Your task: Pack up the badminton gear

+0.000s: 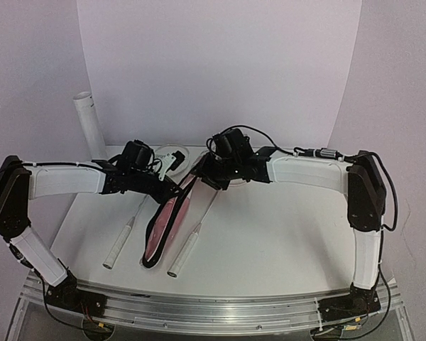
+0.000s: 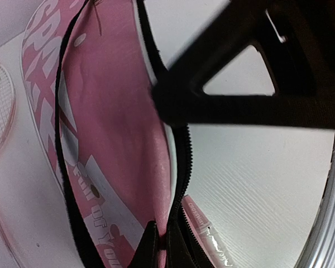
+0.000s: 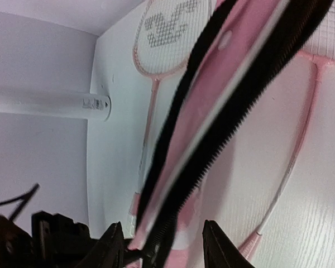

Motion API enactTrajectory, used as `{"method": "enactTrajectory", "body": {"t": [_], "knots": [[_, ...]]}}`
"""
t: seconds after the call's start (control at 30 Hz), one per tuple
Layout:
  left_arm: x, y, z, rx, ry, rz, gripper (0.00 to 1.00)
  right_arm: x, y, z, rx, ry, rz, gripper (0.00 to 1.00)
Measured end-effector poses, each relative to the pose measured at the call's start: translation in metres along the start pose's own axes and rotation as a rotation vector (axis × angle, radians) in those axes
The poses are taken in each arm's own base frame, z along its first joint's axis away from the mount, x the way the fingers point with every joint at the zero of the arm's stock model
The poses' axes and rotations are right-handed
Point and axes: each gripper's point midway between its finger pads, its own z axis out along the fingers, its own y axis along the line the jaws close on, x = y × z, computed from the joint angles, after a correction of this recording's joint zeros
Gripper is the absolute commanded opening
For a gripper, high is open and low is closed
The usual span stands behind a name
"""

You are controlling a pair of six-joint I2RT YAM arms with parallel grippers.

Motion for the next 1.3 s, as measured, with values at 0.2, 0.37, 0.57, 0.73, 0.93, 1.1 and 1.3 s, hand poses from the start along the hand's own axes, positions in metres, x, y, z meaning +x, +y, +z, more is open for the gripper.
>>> {"method": "enactTrajectory", "body": {"t": [0.2,0.37,0.57,0.73,0.93,1.1,1.3], "knots": [[-0.01,0.001,-0.004,0.057,-0.041,-0.129,0.0,0.017,-0.021,0.0,-0.007,0.115,-0.085,0.48],[-0.023,-0.002,-0.006,0.096,-0.09,-0.169,0.0,0.019,-0.023,-0.001,-0.032,0.158,-0.087,0.44],[-0.027,-0.003,-0.006,0.104,-0.103,-0.183,0.0,0.027,-0.01,0.004,-0.111,0.209,-0.096,0.47],[-0.027,-0.002,-0.006,0.102,-0.104,-0.184,0.0,0.03,-0.006,0.006,-0.154,0.212,-0.102,0.45],[-0.026,-0.002,-0.005,0.102,-0.1,-0.185,0.0,0.029,-0.001,0.006,-0.179,0.211,-0.082,0.37],[-0.025,-0.001,-0.005,0.1,-0.1,-0.186,0.0,0.03,0.008,0.004,-0.221,0.22,-0.095,0.45],[-0.025,-0.001,-0.004,0.099,-0.099,-0.186,0.0,0.031,0.007,0.005,-0.225,0.221,-0.095,0.34]]}}
